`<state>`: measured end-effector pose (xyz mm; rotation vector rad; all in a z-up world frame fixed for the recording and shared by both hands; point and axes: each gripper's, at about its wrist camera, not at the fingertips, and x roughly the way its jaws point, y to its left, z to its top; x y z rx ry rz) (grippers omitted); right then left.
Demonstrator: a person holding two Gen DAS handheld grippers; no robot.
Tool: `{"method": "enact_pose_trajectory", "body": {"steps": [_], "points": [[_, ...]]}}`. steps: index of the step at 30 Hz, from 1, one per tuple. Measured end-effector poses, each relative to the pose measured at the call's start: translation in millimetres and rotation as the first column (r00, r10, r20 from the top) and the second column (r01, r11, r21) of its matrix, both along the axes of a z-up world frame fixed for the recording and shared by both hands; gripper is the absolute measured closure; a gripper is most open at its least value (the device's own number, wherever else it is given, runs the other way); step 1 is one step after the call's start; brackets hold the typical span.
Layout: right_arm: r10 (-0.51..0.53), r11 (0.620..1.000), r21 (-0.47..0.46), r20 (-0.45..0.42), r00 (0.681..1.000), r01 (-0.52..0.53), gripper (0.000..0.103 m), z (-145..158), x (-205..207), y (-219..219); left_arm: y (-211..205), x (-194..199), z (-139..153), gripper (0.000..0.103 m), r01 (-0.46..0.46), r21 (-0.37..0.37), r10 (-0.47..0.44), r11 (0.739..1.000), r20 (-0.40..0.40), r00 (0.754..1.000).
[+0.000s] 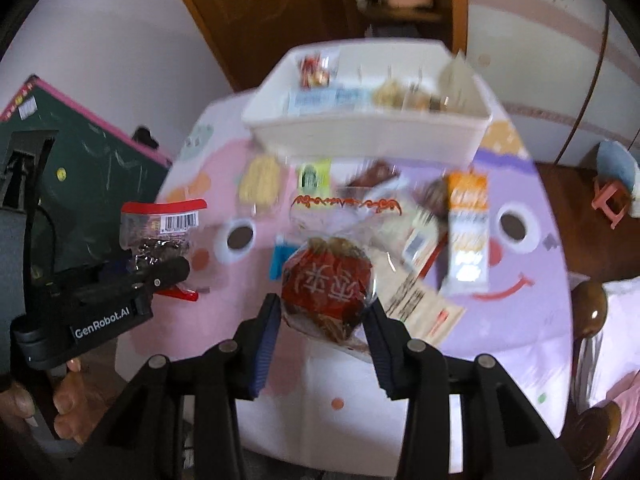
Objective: Organize snacks
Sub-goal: 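Lift both snacks over the white tray and release them inside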
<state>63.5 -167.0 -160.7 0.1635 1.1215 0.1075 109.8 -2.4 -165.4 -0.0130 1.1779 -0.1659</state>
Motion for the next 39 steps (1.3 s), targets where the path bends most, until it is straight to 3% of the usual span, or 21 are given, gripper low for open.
{"method": "enact_pose_trajectory", "body": {"steps": [10,19,28,39], "points": [[-0.070,0.997,-0.011,0.132,0.989,0.072,0.061,64.1,29.5,-30.1,-28.0,35.6,86.1,0.061,0.090,-0.047,-0.079,0.995,0.189,0.979],[-0.077,0.994,-0.053,0.279,0.957,0.096,0.061,122.1,82.7,-36.8,-45.1,87.6,135.0,0.061,0.134,-0.039,-0.116,0.990,0.310,0.944],[-0.087,0.986,-0.111,0.316,0.945,0.128,0.061,139.6,145.2,-38.5,-60.5,156.8,147.2,0.060,0.144,0.003,-0.137,0.990,0.334,0.933],[-0.120,0.978,-0.131,0.296,0.948,0.165,0.060,127.6,197.8,-40.7,-67.6,217.2,122.0,0.060,0.146,0.035,-0.150,0.989,0.299,0.942]]}}
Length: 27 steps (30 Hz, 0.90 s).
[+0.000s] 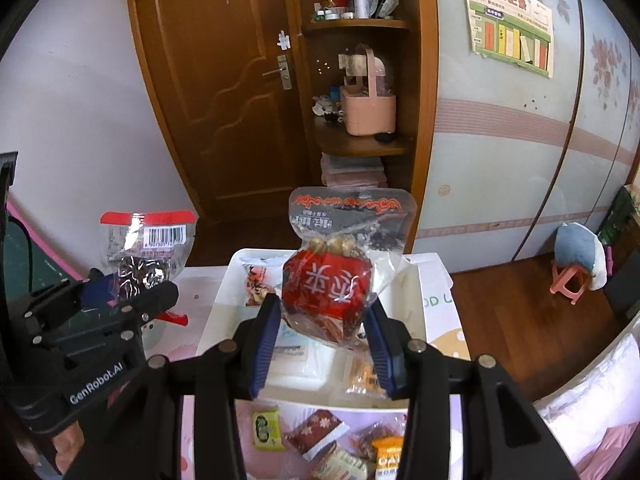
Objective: Organize snacks
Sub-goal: 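Lift both snacks over the white tray and release them inside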
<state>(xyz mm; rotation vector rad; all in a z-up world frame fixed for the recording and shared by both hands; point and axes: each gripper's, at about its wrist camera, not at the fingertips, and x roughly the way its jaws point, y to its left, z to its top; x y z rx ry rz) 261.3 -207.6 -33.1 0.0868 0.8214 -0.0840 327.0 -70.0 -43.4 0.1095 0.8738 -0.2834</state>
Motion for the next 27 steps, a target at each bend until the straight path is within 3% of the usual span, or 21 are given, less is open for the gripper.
{"method": "enact_pose_trajectory", "body": {"steps": [7,9,13,14,16,17,18,23,27], "points": [[-0.020,1.000,-0.015,-0.039,0.999,0.019,0.060,-18.0,28.7,2.3,-1.4,29.3,-27.3,0.060,-0.008,0.024,0.009,1.000,-0.044,0.999],[-0.025,0.999,-0.025,-0.053,0.998,0.024,0.060,-23.1,33.7,3.9,-1.3,37.1,-35.9,0.073,-0.013,0.033,0.015,0.999,-0.059,0.998],[-0.034,0.999,-0.041,-0.092,0.995,0.030,0.059,-38.3,49.2,3.7,-1.1,50.1,-51.0,0.072,-0.016,0.044,0.020,0.999,-0.093,0.996],[-0.035,0.999,-0.042,-0.099,0.994,0.031,0.058,-41.0,50.9,3.9,-1.4,52.3,-54.5,0.067,-0.016,0.056,0.022,0.998,-0.095,0.995],[-0.037,0.999,-0.043,-0.118,0.992,0.033,0.058,-49.0,56.7,3.0,-0.2,56.6,-59.8,0.042,-0.015,0.061,0.021,0.998,-0.112,0.994],[-0.041,0.998,-0.045,-0.121,0.992,0.035,0.057,-52.0,59.3,2.3,1.2,57.0,-61.6,0.023,-0.016,0.054,0.022,0.998,-0.116,0.993],[-0.038,0.998,-0.044,-0.124,0.992,0.033,0.056,-54.3,60.8,2.2,3.4,56.7,-62.3,0.018,-0.022,0.045,0.027,0.999,-0.110,0.994],[-0.030,0.996,-0.082,-0.133,0.991,0.019,0.041,-62.8,66.7,4.3,7.4,55.8,-67.4,0.017,-0.035,0.055,0.041,0.998,-0.104,0.994],[-0.048,0.997,-0.073,-0.144,0.988,0.038,0.040,-66.6,68.3,0.2,9.7,53.8,-68.3,0.017,-0.038,0.060,0.045,0.997,-0.112,0.993]]}}
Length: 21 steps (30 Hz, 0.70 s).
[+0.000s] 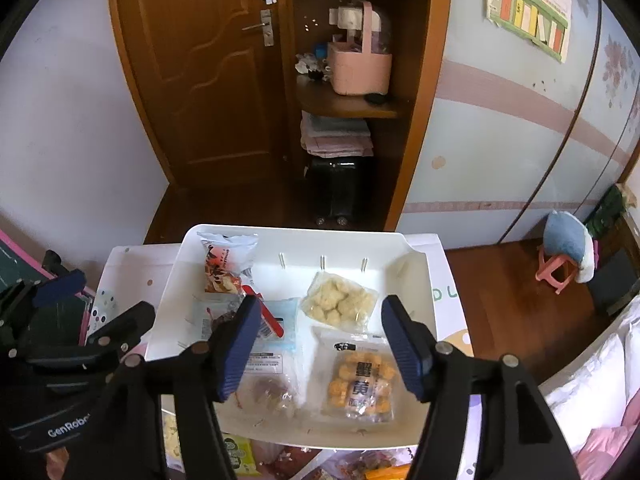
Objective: Organize snacks
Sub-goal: 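Withdraw both tools from the tray toward the remaining snacks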
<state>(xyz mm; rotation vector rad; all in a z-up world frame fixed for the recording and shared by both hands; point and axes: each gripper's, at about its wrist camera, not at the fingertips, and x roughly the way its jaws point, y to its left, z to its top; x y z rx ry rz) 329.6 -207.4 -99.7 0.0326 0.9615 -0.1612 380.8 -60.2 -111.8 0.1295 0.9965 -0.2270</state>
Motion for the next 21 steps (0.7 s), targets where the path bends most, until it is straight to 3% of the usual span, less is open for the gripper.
{"method": "enact_pose_trajectory", "body": {"steps": [21], "points": [[0.009,1.000,0.030,-0.034,0.999,-0.008,0.040,-1.3,-18.7,-8.8,-8.7,-29.2,9.3,0.017,-0.022,-0.015,0.022,1.000,0.005,1.000]]}}
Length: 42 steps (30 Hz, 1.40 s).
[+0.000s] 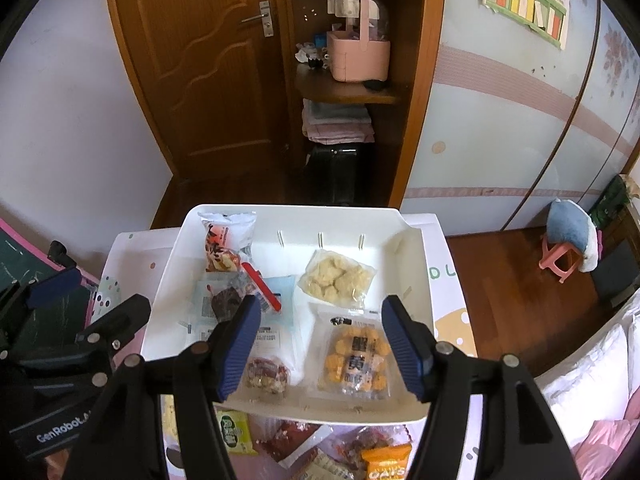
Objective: Organize snacks
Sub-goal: 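Withdraw both tools from the tray toward the remaining snacks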
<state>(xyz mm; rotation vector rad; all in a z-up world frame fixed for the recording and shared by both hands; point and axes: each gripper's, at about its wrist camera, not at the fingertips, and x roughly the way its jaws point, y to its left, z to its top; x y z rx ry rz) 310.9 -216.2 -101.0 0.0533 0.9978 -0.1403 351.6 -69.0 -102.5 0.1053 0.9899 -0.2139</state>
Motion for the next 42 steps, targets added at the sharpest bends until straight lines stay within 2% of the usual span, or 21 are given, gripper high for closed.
{"method": "enact_pose_trajectory", "body": {"steps": [12,20,27,30,35,42], "points": [[0.023,1.000,0.016,0.010,1.000,-0.023,0.040,12.2,-42.3,-8.9,-7.0,-49.8,17.4,0.017,-0.017,-0.035,0.018,0.999,0.031,0.999],[0.048,0.999,0.005,0.042,0.998,-0.049,0.040,31.6,-85.3,-17.2,-9.5,-95.8,35.2,0.017,-0.019,-0.043,0.022,0.999,0.077,0.997],[0.067,0.998,-0.020,0.067,0.995,-0.066,0.040,40.6,-128.2,-27.8,-13.9,-138.2,39.0,0.016,0.006,-0.031,-0.002,1.000,0.106,0.994],[0.070,0.997,-0.041,0.072,0.995,-0.067,0.040,39.6,-142.5,-32.8,-17.2,-156.7,36.6,0.016,0.038,-0.018,-0.036,0.999,0.108,0.994],[0.066,0.998,-0.008,0.052,0.996,-0.066,0.040,29.5,-162.5,-48.2,-21.3,-178.9,25.1,0.016,0.104,0.019,-0.105,0.994,0.101,0.989],[0.030,0.998,0.047,-0.023,0.999,-0.029,0.040,-9.6,-181.2,-70.5,-16.4,-192.0,-15.7,0.016,0.188,0.086,-0.194,0.978,0.065,0.979]]}}
